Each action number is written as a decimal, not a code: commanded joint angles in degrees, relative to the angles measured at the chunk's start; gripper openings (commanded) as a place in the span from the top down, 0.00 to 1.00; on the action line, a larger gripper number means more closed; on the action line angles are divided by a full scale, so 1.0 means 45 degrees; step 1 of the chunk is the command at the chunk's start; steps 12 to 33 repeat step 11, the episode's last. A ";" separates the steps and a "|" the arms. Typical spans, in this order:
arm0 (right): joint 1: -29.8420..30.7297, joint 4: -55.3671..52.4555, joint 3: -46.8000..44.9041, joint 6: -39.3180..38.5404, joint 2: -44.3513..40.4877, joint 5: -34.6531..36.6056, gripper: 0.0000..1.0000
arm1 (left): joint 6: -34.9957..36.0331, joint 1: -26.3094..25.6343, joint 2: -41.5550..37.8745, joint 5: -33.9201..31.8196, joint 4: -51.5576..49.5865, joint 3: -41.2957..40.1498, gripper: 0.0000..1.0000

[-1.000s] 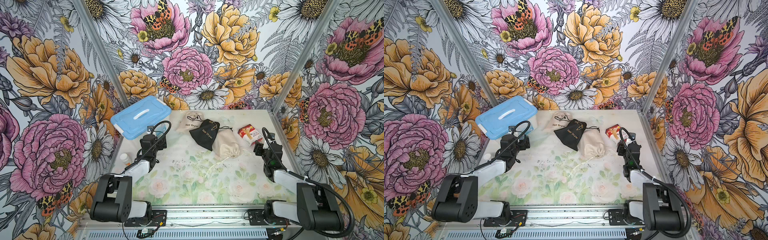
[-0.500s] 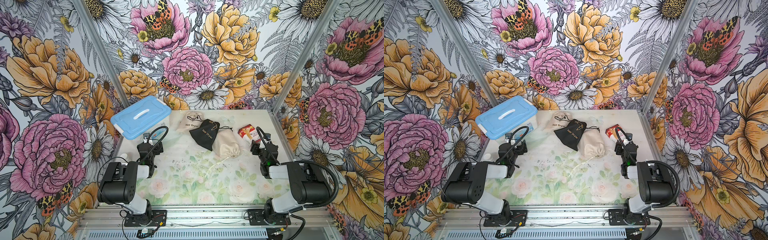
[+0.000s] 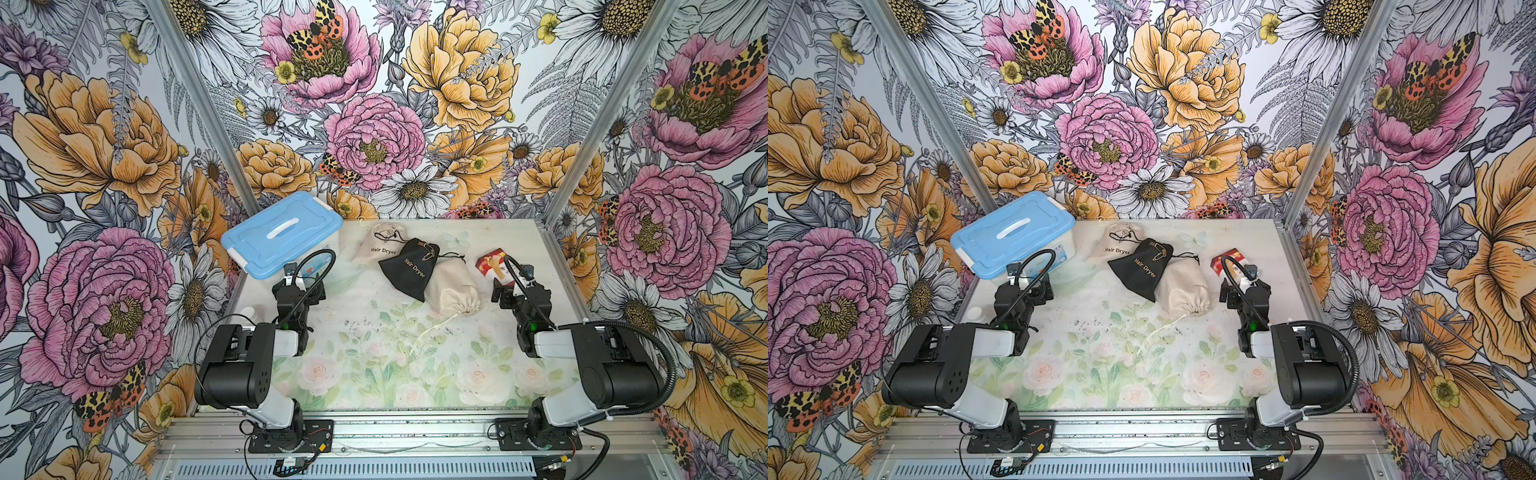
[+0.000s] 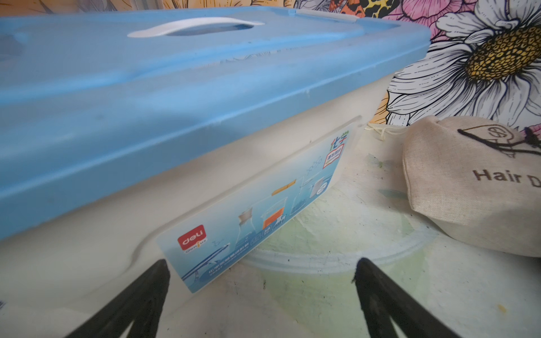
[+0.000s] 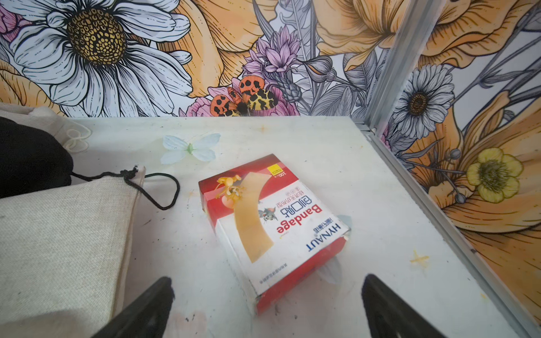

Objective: Pack away hair dryers
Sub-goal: Reset both arms

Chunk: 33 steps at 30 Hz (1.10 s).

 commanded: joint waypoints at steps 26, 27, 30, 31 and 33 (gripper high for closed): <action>-0.0434 -0.0067 0.0424 0.0070 0.0070 -0.0985 0.01 | -0.0036 0.0041 -0.0069 0.0205 0.0574 -0.0118 0.01; -0.0434 -0.0067 0.0424 0.0070 0.0070 -0.0985 0.01 | -0.0036 0.0041 -0.0069 0.0205 0.0574 -0.0118 0.01; -0.0434 -0.0067 0.0424 0.0070 0.0070 -0.0985 0.01 | -0.0036 0.0041 -0.0069 0.0205 0.0574 -0.0118 0.01; -0.0434 -0.0067 0.0424 0.0070 0.0070 -0.0985 0.01 | -0.0036 0.0041 -0.0069 0.0205 0.0574 -0.0118 0.01; -0.0434 -0.0067 0.0424 0.0070 0.0070 -0.0985 0.01 | -0.0036 0.0041 -0.0069 0.0205 0.0574 -0.0118 0.01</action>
